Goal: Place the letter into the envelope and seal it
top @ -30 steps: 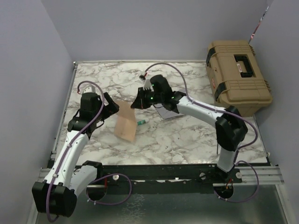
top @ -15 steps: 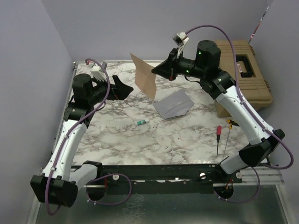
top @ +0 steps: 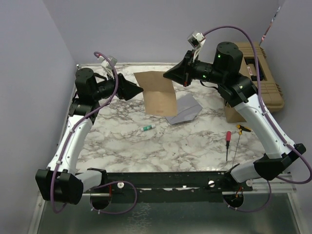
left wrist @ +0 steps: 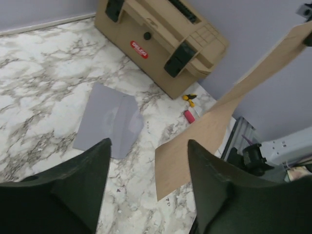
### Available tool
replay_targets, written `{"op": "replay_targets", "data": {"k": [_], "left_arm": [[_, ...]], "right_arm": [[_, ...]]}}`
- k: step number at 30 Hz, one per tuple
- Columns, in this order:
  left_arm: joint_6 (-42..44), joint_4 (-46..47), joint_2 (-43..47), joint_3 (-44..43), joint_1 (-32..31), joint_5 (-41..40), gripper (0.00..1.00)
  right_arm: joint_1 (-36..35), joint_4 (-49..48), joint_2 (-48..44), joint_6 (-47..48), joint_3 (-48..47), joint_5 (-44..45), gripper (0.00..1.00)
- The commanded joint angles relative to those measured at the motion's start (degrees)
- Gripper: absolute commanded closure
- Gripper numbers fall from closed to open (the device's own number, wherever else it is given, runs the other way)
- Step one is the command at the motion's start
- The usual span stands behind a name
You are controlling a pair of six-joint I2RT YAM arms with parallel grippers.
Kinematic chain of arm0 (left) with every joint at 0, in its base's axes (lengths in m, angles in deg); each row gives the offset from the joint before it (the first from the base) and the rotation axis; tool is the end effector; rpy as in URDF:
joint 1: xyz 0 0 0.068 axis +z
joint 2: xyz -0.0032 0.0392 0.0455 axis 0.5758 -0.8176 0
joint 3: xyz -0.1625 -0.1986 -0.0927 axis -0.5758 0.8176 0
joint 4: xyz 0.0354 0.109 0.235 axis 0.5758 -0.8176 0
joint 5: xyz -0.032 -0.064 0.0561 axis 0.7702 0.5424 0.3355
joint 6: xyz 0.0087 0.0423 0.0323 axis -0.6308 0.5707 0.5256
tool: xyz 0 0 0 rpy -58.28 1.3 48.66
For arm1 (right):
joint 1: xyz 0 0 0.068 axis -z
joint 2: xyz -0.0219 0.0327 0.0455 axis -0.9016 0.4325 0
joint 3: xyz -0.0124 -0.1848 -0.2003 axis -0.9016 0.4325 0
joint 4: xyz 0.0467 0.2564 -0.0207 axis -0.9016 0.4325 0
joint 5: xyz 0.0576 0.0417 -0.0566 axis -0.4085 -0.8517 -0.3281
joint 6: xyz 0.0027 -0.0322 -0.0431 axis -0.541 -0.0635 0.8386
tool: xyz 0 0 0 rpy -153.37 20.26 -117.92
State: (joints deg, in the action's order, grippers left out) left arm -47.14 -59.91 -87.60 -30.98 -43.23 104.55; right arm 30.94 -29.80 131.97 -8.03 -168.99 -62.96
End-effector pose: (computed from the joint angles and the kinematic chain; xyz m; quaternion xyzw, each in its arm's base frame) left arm 0.2543 -0.0631 0.3976 0.1850 0.7112 -0.4553 0.5027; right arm 0.2405 0.1836 0.5029 -0.3427 0.6411 0.4498 0.5188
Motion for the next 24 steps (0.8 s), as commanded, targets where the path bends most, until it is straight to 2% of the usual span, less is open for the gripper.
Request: {"op": "replay_targets", "data": {"k": [1,4,9,16,19,23,24], "left_arm": [[-7.39,13.14,-0.13,1.49,0.63,13.32,0.45],[-15.24,22.89,-0.18,5.57,0.68,15.06,0.46],[-16.7,24.16,-1.15,7.1,1.28,12.33,0.24],[-26.43,36.67,-2.57,9.36,-0.14,10.18,0.19],[-29.33,40.44,-3.44,10.15,-1.28,9.69,0.21],[-34.73,47.09,-4.2,11.33,-1.26,11.06,0.37],[-36.25,48.93,-4.23,11.94,-1.25,12.09,0.44]], "right_arm": [[-0.14,-0.04,-1.34,-0.46,0.07,1.39,1.0],[0.09,-1.93,-1.91,-1.42,0.58,1.68,1.0],[0.47,-5.28,-2.73,-4.53,0.99,2.63,1.0],[0.65,-12.46,-2.95,-12.29,2.98,4.38,1.0],[0.73,-15.5,-2.38,-15.38,2.98,4.48,1.0],[0.87,-17.77,-2.0,-17.33,2.61,4.83,1.0],[0.97,-17.76,-1.95,-17.48,2.27,4.83,1.0]]}}
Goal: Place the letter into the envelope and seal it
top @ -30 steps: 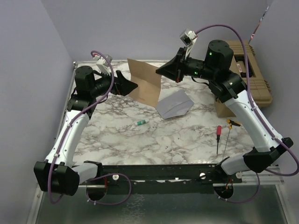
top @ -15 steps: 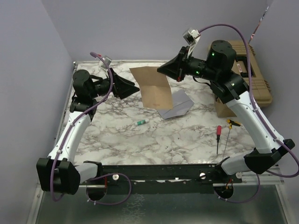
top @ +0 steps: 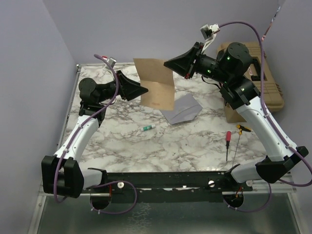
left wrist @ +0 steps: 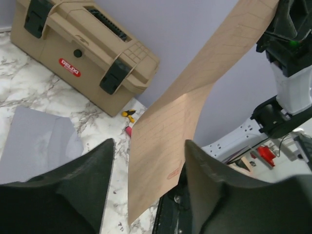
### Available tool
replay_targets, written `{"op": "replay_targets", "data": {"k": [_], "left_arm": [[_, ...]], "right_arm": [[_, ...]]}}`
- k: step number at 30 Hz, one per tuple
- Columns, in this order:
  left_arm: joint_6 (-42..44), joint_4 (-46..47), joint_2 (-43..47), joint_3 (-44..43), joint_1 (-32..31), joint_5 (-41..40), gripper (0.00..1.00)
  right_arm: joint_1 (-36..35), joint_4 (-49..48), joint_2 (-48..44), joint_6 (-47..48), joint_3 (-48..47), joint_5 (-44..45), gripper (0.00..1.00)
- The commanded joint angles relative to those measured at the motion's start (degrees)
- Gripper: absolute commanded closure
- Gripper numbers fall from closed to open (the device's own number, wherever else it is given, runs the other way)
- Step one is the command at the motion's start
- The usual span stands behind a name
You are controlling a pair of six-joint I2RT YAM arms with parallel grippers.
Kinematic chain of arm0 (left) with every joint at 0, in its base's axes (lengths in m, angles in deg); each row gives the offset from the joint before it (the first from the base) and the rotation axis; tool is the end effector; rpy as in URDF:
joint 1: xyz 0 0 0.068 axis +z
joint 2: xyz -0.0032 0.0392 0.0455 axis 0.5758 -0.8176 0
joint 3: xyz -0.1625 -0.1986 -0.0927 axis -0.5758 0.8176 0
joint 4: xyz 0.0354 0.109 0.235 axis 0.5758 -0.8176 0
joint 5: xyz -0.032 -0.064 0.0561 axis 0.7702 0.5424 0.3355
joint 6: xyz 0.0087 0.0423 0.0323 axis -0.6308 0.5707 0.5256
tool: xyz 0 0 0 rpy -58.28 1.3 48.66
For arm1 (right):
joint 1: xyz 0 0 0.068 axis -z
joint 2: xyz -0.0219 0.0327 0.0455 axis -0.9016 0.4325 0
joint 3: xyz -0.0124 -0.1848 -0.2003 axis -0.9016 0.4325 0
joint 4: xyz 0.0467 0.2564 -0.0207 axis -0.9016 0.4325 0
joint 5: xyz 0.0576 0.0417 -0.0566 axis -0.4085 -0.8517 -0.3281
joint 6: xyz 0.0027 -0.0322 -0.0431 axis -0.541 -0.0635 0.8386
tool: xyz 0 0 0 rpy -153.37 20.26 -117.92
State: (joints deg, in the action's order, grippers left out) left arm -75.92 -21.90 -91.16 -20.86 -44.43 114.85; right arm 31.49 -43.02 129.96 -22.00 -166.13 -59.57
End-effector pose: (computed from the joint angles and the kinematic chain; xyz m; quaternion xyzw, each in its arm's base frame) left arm 0.2642 -0.0741 0.3831 0.1849 0.6232 -0.6044 0.4606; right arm 0.2375 0.1761 0.5207 -0.2554 0.6110 0.5076 0.5512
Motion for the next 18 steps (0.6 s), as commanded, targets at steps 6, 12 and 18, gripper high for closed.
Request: {"op": "replay_targets", "data": {"k": [6,12,18], "left_arm": [[-13.28,18.2,-0.64,4.71,-0.05,2.75,0.81],[-15.57,22.85,-1.94,3.8,0.01,1.04,1.0],[-14.75,22.78,-4.46,3.76,1.03,-2.83,1.0]], "right_arm": [[0.72,-4.82,0.03,-3.52,-0.55,0.51,1.0],[1.06,-5.25,0.15,-0.96,0.09,-1.3,1.0],[1.15,3.87,-2.61,14.96,1.17,-7.09,0.59]]}}
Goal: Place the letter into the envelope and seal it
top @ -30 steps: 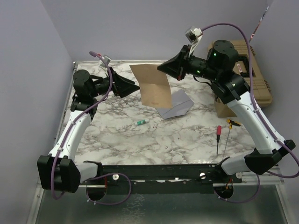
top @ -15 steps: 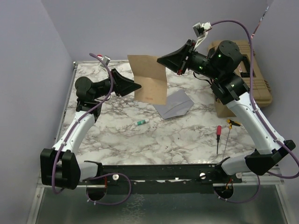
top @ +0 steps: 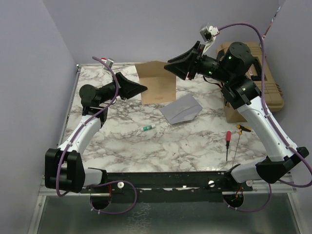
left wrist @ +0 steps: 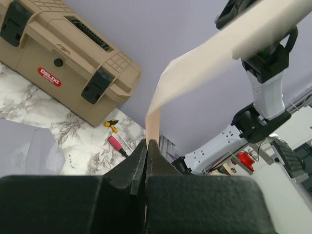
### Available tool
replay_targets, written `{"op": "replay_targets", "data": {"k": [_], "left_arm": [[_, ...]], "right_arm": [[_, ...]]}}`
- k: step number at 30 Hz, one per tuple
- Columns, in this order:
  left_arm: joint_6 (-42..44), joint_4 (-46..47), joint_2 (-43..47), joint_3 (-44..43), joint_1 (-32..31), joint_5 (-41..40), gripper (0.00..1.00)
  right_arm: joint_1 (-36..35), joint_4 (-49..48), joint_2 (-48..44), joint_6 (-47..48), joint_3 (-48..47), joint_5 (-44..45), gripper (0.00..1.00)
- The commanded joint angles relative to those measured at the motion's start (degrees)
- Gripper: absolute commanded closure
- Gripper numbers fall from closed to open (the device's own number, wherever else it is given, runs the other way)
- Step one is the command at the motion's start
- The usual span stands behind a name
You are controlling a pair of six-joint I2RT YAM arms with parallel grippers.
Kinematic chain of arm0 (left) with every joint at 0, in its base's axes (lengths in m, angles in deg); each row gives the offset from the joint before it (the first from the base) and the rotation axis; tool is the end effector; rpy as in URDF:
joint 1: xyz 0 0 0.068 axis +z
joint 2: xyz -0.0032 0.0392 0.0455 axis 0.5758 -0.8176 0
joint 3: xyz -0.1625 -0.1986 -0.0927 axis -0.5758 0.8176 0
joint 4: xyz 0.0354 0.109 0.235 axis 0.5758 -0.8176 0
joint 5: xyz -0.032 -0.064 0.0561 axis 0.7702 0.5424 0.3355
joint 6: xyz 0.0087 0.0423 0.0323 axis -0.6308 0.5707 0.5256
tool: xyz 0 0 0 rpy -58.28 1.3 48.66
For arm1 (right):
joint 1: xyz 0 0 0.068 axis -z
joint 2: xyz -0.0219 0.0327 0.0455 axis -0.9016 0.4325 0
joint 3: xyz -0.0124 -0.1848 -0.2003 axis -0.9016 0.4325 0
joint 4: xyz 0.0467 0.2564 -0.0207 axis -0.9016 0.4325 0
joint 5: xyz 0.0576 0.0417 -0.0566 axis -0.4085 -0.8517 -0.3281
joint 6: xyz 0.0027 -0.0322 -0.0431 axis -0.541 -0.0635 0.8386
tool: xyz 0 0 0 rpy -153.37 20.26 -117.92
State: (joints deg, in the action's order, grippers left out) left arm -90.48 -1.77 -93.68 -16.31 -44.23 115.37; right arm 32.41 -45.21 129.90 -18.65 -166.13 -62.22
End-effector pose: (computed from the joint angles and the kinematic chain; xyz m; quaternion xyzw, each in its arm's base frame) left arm 0.2639 -0.0732 0.3748 0.1732 0.5836 -0.6533 0.4501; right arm 0.2379 0.1724 0.5248 -0.2869 0.5850 0.4988 0.5716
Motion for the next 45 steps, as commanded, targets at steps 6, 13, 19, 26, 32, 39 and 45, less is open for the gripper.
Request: {"op": "replay_targets", "data": {"k": [6,13,19,26,32,39,45], "left_arm": [[0.4,2.43,-4.04,-4.19,1.28,-2.23,1.0],[0.25,2.11,-5.8,-7.23,1.39,-2.55,1.0],[-0.9,2.03,-4.44,-6.58,1.39,-3.99,1.0],[-3.57,0.15,-0.84,-2.0,1.4,-14.17,1.0],[-7.64,0.01,1.64,0.64,1.29,-19.4,1.0],[-10.8,-0.08,2.71,2.26,1.3,-20.86,1.0],[-13.02,-0.08,3.33,2.42,1.25,-21.34,1.0]], "right_arm": [[0.21,20.17,-3.71,23.03,-0.55,-8.1,0.3],[0.21,20.86,-3.25,16.97,1.02,5.37,0.32],[0.23,15.65,0.69,-2.28,2.55,13.32,0.32],[0.15,1.79,1.12,-19.54,11.1,6.84,0.31],[0.15,-10.01,2.26,-30.72,16.81,0.73,0.31],[-0.01,-19.68,3.73,-36.2,19.81,-2.53,0.44],[-0.78,-23.0,5.1,-37.11,20.36,-3.95,0.43]]}}
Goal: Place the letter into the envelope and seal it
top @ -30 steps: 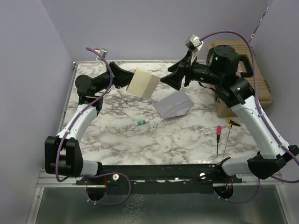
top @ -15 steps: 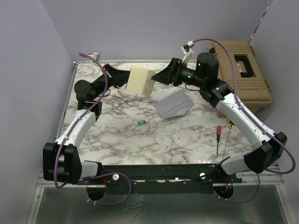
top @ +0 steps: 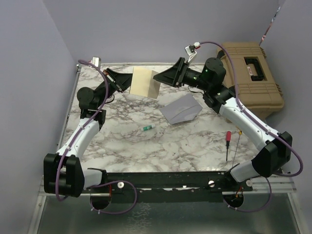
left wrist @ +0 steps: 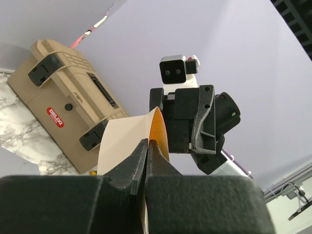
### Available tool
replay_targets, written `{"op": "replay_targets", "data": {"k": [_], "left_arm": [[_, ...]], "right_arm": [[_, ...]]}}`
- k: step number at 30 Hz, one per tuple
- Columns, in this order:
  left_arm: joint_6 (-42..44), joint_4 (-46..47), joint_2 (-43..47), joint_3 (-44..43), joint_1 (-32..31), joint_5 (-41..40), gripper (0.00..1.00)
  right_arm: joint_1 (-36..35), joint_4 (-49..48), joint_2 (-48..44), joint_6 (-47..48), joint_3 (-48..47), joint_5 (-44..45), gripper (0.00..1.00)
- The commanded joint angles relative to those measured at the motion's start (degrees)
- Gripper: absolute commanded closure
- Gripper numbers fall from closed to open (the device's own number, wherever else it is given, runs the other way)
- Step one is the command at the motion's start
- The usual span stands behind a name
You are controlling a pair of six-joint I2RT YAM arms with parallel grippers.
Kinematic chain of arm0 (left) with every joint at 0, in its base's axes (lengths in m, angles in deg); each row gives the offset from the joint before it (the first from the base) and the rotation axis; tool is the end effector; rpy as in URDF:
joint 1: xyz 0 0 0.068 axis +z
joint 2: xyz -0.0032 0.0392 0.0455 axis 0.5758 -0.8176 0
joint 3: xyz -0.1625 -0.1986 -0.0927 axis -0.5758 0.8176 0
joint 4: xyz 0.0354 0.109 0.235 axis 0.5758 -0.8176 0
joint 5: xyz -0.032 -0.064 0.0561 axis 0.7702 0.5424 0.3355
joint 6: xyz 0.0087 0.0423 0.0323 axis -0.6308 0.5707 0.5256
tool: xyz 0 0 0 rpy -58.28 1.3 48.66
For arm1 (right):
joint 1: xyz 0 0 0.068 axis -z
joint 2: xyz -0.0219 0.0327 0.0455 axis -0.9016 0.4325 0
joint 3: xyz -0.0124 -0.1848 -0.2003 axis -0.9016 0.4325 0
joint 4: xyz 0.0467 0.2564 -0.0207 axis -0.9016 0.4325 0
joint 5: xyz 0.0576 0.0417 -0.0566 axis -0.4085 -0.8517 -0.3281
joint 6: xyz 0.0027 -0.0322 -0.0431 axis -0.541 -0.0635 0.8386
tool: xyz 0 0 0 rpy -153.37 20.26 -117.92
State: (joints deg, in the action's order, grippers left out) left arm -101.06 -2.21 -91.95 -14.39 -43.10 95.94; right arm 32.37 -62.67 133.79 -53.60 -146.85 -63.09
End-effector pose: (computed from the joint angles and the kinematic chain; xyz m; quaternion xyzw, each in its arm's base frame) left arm 0.2671 -0.0604 0.3753 -0.0208 0.5556 -0.6724 0.4887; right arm 0.2828 0.2012 0.4217 -0.0867 0.6767 0.6362 0.3603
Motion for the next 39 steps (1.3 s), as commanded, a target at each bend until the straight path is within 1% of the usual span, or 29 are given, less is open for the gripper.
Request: {"op": "replay_targets", "data": {"k": [1,4,6,10,13,15,19,22,25,29,32,35,37,39], "left_arm": [[-2.96,0.35,1.61,0.5,-0.02,-2.08,1.0],[-4.54,0.36,1.7,0.58,-0.19,-2.89,1.0],[-5.71,0.35,1.74,0.85,-0.16,-3.2,1.0],[-6.54,0.35,2.35,1.2,-0.23,-3.47,1.0],[-7.31,0.35,2.4,1.27,-0.29,-3.47,1.0],[-7.72,0.35,2.59,1.62,-0.24,-3.66,1.0],[-8.53,0.36,2.76,2.81,-0.3,-4.36,1.0],[-8.68,0.35,3.0,3.58,-0.29,-4.9,1.0],[-8.33,0.4,3.15,3.95,-0.28,-4.97,1.0],[-8.0,0.4,3.35,4.23,-0.23,-4.66,1.0],[-7.08,0.37,3.6,4.28,-0.24,-4.28,1.0],[-4.94,0.36,4.18,3.94,-0.29,-3.57,1.0],[-3.51,0.36,4.6,3.71,-0.24,-3.18,1.0],[-2.67,0.4,4.91,3.8,-0.3,-2.97,1.0]], "right_arm": [[-0.9,-5.77,1.58,-2.3,0.94,-3.22,0.42],[-1.41,-5.37,2.52,-2.1,0.67,-3.11,0.39],[-1.81,-3.12,3.21,-1.1,-0.4,-2.27,0.37],[-2.48,-0.14,4.24,1.08,-1.9,-0.75,0.36],[-2.65,-0.18,5.18,1.3,-2.25,-0.8,0.36],[-2.92,-2.3,5.83,0.5,-2.08,-1.8,0.34],[-3.38,-13.48,6.22,-4.08,0.23,-5.45,0.31],[-3.65,-14.87,6.61,-5.02,-0.3,-7.0,0.31],[-3.76,-15.83,6.52,-5.67,-0.08,-7.79,0.35],[-3.84,-16.92,6.9,-7.0,0.2,-8.83,0.45],[-3.89,-13.52,7.58,-6.58,-1.12,-9.15,0.5],[-3.94,-8.56,7.91,-6.14,-2.01,-8.08,0.5],[-3.94,-6.2,8.18,-6.31,-2.47,-7.77,0.46],[-3.94,-5.48,8.35,-6.62,-2.68,-7.69,0.45]]}}
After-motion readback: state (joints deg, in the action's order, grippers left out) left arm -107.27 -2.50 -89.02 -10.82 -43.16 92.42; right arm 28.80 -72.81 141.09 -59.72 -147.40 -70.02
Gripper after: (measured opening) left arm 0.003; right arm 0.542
